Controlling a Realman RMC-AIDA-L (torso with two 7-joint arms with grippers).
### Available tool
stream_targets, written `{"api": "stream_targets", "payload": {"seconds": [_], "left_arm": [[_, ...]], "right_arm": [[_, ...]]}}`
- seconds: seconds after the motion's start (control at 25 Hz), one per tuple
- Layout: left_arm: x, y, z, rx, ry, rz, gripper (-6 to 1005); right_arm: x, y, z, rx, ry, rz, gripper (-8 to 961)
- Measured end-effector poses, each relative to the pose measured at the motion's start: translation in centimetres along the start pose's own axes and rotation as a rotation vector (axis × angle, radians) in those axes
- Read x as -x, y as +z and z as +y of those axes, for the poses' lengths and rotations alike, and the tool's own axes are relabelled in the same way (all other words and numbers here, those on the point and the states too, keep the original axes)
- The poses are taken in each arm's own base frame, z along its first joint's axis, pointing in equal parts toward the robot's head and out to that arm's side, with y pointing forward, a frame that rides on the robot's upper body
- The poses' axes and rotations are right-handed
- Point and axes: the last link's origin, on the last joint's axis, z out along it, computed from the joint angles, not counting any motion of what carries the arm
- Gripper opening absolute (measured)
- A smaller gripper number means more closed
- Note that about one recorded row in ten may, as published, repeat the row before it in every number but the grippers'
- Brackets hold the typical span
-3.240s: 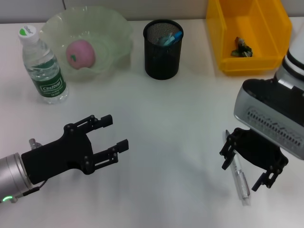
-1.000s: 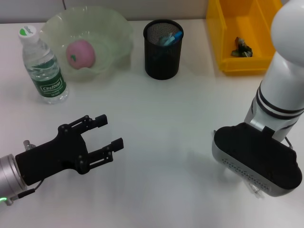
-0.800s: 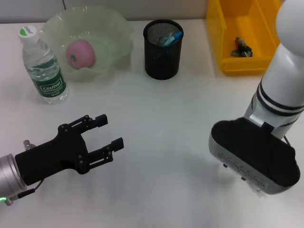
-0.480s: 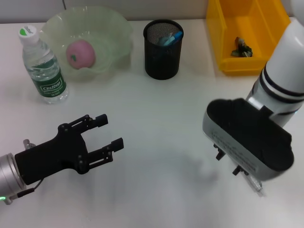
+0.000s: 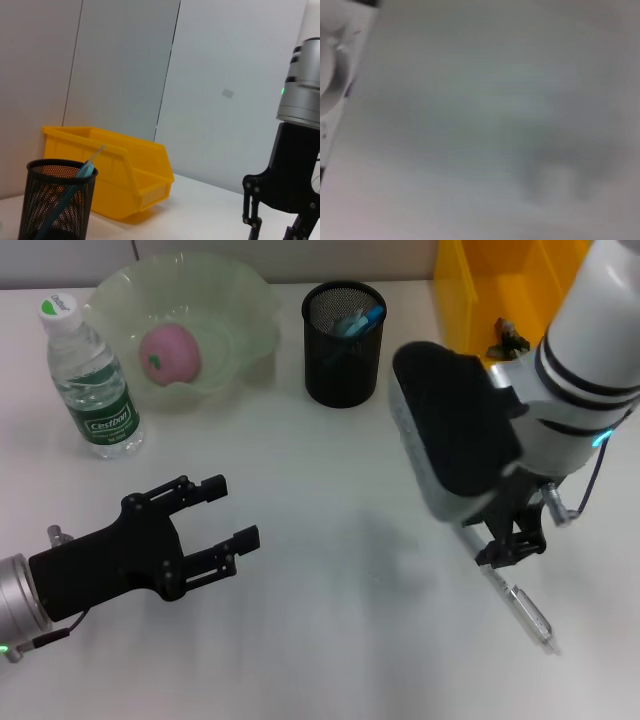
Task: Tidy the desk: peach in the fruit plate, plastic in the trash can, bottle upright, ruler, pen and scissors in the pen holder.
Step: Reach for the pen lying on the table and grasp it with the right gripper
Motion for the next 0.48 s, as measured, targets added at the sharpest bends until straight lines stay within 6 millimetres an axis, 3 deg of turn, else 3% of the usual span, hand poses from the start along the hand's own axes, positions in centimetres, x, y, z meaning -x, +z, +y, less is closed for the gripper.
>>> {"api": "stream_targets", "payload": {"seconds": [0.28,0.48], "left_arm": [[-0.1,-0.3,-0.3,-0.001,0.008,-0.006,754],[-0.2,-0.4,-0.3,0.0,0.01,-0.008,754]], "right_arm": [[0.2,1.1,-0.3,0.019,0.36,0.088,407],[0.1,1.3,-0.1,0.034,0.522,0.11,406]]}}
